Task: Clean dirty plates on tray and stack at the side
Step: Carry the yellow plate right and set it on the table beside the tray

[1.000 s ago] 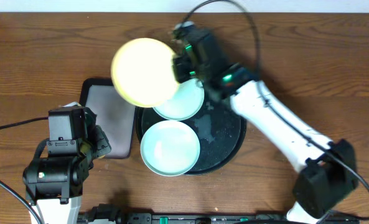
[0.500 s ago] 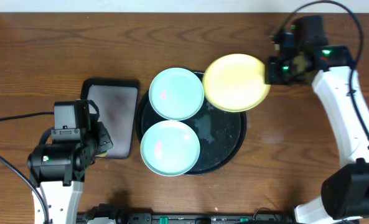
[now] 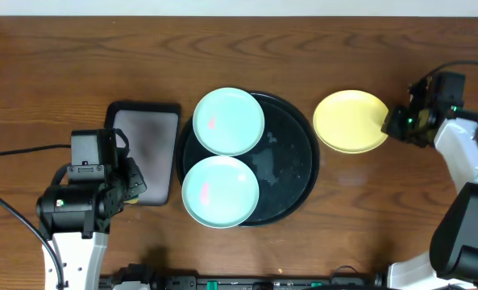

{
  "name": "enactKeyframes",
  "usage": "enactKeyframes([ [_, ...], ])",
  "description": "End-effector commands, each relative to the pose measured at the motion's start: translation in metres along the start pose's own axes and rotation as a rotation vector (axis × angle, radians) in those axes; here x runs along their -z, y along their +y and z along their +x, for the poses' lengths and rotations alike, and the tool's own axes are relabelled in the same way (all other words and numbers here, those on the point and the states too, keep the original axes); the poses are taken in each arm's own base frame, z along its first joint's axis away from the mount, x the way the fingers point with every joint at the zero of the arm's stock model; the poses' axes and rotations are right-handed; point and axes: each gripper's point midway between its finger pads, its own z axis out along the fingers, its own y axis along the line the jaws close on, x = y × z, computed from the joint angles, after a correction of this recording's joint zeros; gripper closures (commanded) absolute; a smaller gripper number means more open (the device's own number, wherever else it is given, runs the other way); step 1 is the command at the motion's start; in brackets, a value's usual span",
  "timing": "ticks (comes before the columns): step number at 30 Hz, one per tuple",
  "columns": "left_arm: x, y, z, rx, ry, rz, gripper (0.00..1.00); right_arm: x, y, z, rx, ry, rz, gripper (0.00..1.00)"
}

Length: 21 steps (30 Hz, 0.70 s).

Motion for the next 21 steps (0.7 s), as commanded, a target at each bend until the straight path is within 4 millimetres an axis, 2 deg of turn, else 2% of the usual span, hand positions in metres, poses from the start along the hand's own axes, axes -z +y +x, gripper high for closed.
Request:
enactKeyframes([
  [1,0.001,0.002,0.000,0.004,0.000,-0.010,0.92,-0.012,-0.004,0.010,-0.032,-0.006,-0.013,0.99],
  [8,0.000,0.002,0.000,0.003,0.000,-0.010,0.92,-0.018,-0.020,0.018,-0.035,-0.010,0.064,0.99],
  [16,0.000,0.002,0.000,0.003,0.000,-0.010,0.92,-0.018,-0.021,0.017,-0.035,-0.013,0.070,0.98],
  [17,0.000,0.002,0.000,0.003,0.000,-0.010,0.92,-0.018,-0.022,0.017,-0.035,-0.013,0.070,0.91],
  [18,0.000,0.002,0.000,0.004,0.000,-0.010,0.92,-0.018,-0.022,0.017,-0.035,-0.012,0.071,0.75],
  [19,0.000,0.002,0.000,0.004,0.000,-0.010,0.92,-0.018,-0.022,0.018,-0.035,-0.011,0.070,0.63],
  [21,0.000,0.002,0.000,0.003,0.000,-0.010,0.92,-0.018,-0.022,0.021,-0.037,0.001,0.073,0.48],
])
